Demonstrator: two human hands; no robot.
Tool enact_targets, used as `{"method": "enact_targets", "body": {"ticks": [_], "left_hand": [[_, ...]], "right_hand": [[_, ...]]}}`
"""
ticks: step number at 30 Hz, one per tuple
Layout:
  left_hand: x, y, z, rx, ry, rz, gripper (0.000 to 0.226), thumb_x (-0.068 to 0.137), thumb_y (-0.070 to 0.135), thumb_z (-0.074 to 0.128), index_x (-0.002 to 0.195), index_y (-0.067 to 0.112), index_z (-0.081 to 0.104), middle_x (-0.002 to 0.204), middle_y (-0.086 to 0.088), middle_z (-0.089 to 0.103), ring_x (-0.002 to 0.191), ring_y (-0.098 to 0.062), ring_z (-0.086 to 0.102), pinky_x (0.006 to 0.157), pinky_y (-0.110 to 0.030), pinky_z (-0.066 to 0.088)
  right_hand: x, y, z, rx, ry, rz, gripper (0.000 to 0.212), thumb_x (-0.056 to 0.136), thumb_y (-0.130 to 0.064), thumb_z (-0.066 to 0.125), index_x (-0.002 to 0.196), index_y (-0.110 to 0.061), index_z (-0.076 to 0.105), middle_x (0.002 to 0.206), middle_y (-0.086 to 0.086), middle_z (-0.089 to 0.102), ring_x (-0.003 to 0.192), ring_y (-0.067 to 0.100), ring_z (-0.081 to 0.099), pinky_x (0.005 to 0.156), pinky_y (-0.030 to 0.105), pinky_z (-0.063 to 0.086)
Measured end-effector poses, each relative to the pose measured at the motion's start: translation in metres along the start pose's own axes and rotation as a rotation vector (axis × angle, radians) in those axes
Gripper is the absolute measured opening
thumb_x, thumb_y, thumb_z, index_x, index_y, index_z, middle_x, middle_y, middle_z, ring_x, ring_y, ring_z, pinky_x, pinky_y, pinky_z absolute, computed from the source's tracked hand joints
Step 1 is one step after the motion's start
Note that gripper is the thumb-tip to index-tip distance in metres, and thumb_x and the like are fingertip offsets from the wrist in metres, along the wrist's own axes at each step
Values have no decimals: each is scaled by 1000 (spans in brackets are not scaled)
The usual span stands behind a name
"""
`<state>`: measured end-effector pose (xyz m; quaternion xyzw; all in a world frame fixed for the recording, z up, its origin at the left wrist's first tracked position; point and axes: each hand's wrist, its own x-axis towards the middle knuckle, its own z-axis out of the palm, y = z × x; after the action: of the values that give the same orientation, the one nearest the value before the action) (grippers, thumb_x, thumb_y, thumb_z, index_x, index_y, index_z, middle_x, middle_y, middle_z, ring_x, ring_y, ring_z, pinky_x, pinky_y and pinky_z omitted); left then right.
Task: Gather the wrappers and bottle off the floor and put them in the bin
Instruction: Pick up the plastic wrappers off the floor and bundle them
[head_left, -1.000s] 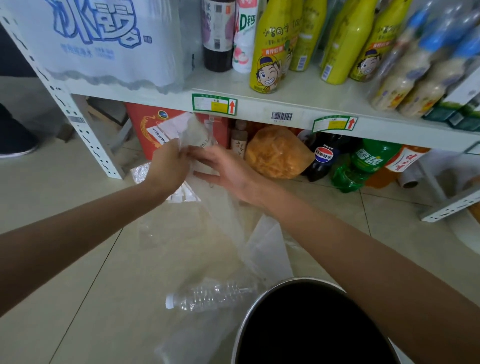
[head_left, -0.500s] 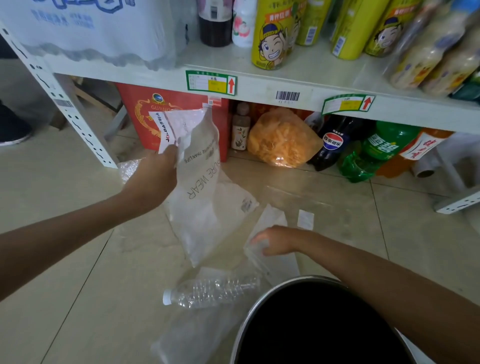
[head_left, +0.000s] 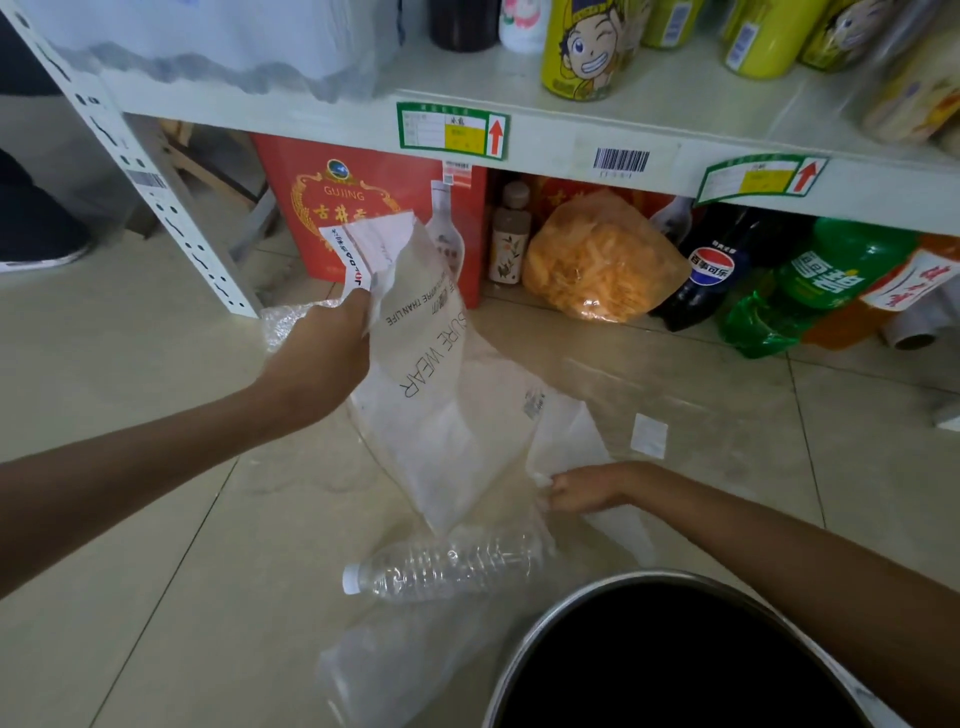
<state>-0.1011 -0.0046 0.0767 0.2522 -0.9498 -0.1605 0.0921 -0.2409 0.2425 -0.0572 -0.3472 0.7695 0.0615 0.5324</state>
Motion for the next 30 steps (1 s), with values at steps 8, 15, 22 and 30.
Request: {"method": "enact_targets", "body": {"ticks": [8,15,22,30], "left_hand": [[-1,36,-8,-98,-49,29,11,93,7,37,99,4,46,56,-2,39,49,-24,41,46,-29,26],[8,63,-36,-444,22,-38,37,99,21,31,103,-6,56,93,-15,59,87,-24,54,76,-34,41],[20,54,-39,-363,-93,-126,44,94,37,44,110,-2,57,103,-27,66,96,-41,62,86,-53,51],[20,46,-23,-203,-56,-152,29,97,13,36,108,-8,54,106,-32,62,99,-44,59,75,-39,42]], "right_hand": [[-131,-76,-89,298,651,-396,44,99,-33,39,113,1,63,106,11,70,93,23,64,81,28,49],[-137,-158,-90,848,648,-666,40,92,-6,47,132,-13,45,134,14,57,123,24,55,108,46,43],[-121,-159,-94,1110,478,-651,39,87,12,37,114,-14,30,136,19,51,126,27,51,108,50,41],[-52,-65,-76,370,468,-222,42,94,-8,40,135,-13,48,154,11,33,131,19,43,103,30,40]]}}
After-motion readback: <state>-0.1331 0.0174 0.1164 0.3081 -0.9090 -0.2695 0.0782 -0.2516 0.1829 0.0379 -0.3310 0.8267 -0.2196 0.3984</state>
